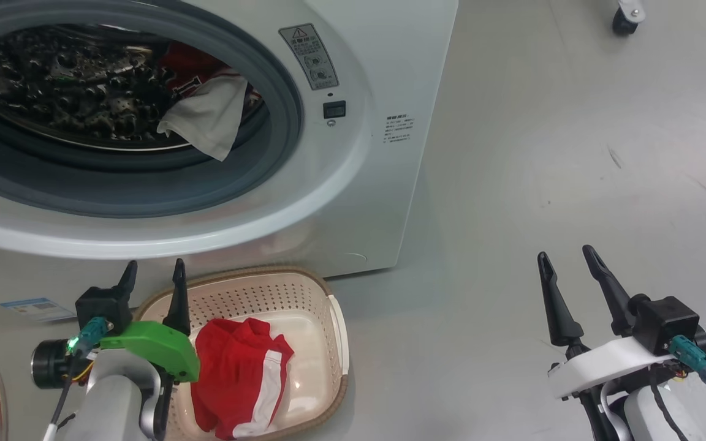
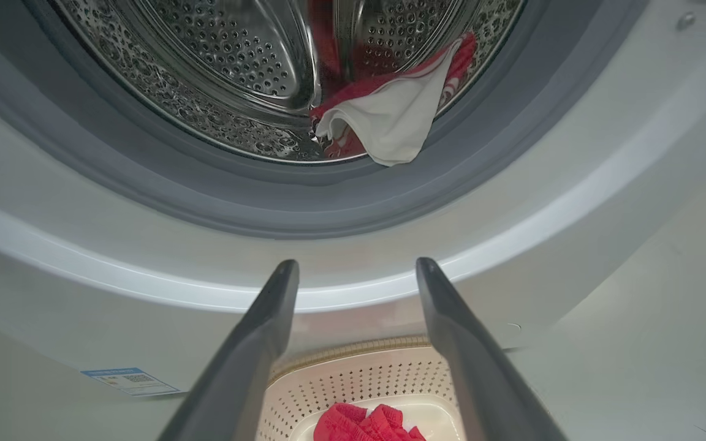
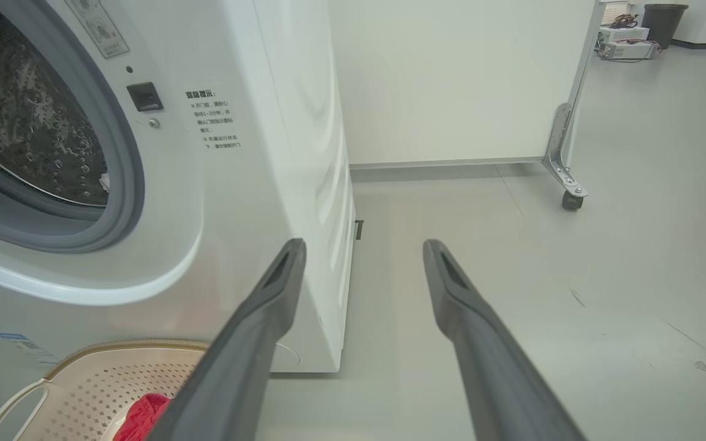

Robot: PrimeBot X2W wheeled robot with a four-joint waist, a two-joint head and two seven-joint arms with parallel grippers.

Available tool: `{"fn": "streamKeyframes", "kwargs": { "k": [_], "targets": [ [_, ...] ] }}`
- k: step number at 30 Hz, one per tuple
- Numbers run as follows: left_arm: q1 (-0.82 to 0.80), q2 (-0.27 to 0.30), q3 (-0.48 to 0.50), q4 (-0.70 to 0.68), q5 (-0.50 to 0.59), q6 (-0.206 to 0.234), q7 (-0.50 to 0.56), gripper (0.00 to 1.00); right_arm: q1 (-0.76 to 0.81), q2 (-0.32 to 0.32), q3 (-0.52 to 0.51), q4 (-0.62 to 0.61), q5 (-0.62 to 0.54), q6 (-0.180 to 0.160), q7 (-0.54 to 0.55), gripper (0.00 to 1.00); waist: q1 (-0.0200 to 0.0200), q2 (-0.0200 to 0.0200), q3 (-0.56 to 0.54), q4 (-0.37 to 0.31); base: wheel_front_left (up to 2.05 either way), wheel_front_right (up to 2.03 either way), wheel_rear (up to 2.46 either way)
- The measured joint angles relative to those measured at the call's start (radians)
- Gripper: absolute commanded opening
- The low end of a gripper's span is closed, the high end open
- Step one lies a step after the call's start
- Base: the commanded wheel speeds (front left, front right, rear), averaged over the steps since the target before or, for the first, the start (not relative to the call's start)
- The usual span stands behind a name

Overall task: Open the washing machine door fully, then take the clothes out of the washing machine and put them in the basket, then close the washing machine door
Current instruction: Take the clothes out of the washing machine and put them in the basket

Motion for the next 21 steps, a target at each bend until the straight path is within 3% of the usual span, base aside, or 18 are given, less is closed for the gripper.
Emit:
{"fn": "streamKeyframes", "kwargs": {
  "k": [21],
  "targets": [
    [0.206,0.004,-0.064,-0.29,0.094,0.043,-0.001,1.0,0.099,0.002,0.022,-0.019,-0.012,-0.02,0.012,1.0,0.0,0.0,-0.188,0.082,0.0,0.0,0.0]
  ]
}}
